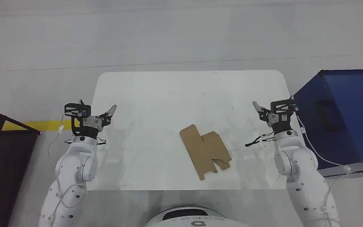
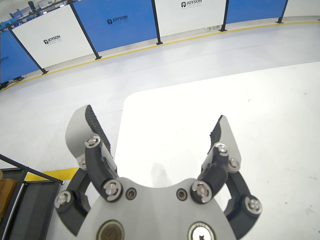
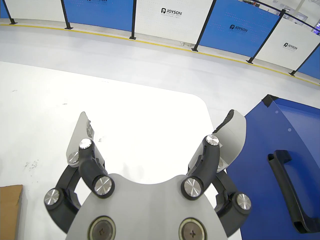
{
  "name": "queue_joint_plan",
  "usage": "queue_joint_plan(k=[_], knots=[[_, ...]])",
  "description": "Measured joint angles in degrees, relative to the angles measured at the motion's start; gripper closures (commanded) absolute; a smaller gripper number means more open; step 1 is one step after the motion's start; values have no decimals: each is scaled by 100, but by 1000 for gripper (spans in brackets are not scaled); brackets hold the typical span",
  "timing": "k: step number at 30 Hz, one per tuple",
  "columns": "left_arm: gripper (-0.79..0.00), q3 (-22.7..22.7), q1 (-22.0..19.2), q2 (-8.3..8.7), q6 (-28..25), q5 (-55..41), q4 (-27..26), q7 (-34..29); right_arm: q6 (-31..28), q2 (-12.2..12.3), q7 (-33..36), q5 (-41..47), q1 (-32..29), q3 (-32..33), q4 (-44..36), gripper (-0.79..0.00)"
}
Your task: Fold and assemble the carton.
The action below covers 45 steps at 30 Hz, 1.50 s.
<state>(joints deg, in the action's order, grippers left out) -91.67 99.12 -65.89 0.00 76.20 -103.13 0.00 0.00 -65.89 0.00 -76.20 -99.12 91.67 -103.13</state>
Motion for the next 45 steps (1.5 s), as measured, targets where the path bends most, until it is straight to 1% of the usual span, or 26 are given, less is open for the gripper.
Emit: queue_joint_plan(k=[3, 7, 8, 10, 12, 20, 24, 28, 31, 32, 34, 36, 37, 39, 43, 44, 45], knots=[[-785, 0, 0, 0, 0, 0, 0, 0, -207, 17, -131, -308, -76, -112, -92, -785], [-785, 0, 0, 0, 0, 0, 0, 0, -869, 63, -350, -1187, -352, -309, -460, -785], [-785, 0, 0, 0, 0, 0, 0, 0, -946, 69, -360, -1347, -435, -354, -566, -785], [-785, 0, 0, 0, 0, 0, 0, 0, -1010, 76, -370, -1643, -634, -443, -810, -785], [-785, 0, 0, 0, 0, 0, 0, 0, -1028, 79, -372, -1743, -726, -456, -936, -785], [-785, 0, 0, 0, 0, 0, 0, 0, -1078, 88, -391, -1760, -736, -473, -950, -785], [-785, 0, 0, 0, 0, 0, 0, 0, -1882, 182, -405, -2502, -870, -322, -1120, -785], [-785, 0, 0, 0, 0, 0, 0, 0, -3152, 362, -652, -3842, -1248, 34, -1414, -785], [-785, 0, 0, 0, 0, 0, 0, 0, -3810, 476, -978, -4620, -1553, 336, -1680, -785], [-785, 0, 0, 0, 0, 0, 0, 0, -3945, 505, -1081, -4807, -1650, 419, -1778, -779], [-785, 0, 0, 0, 0, 0, 0, 0, -4192, 566, -1262, -5251, -1884, 562, -2009, -727], [-785, 0, 0, 0, 0, 0, 0, 0, -4278, 612, -1326, -5674, -2058, 609, -2172, -668], [-785, 0, 0, 0, 0, 0, 0, 0, -4302, 638, -1358, -5950, -2162, 593, -2245, -668], [-785, 0, 0, 0, 0, 0, 0, 0, -4292, 671, -1412, -6301, -2284, 544, -2318, -628], [-785, 0, 0, 0, 0, 0, 0, 0, -4134, 729, -1396, -7011, -2420, 386, -2332, -603], [-785, 0, 0, 0, 0, 0, 0, 0, -4085, 736, -1380, -7124, -2424, 345, -2302, -613], [-785, 0, 0, 0, 0, 0, 0, 0, -4046, 742, -1372, -7201, -2421, 307, -2270, -603]])
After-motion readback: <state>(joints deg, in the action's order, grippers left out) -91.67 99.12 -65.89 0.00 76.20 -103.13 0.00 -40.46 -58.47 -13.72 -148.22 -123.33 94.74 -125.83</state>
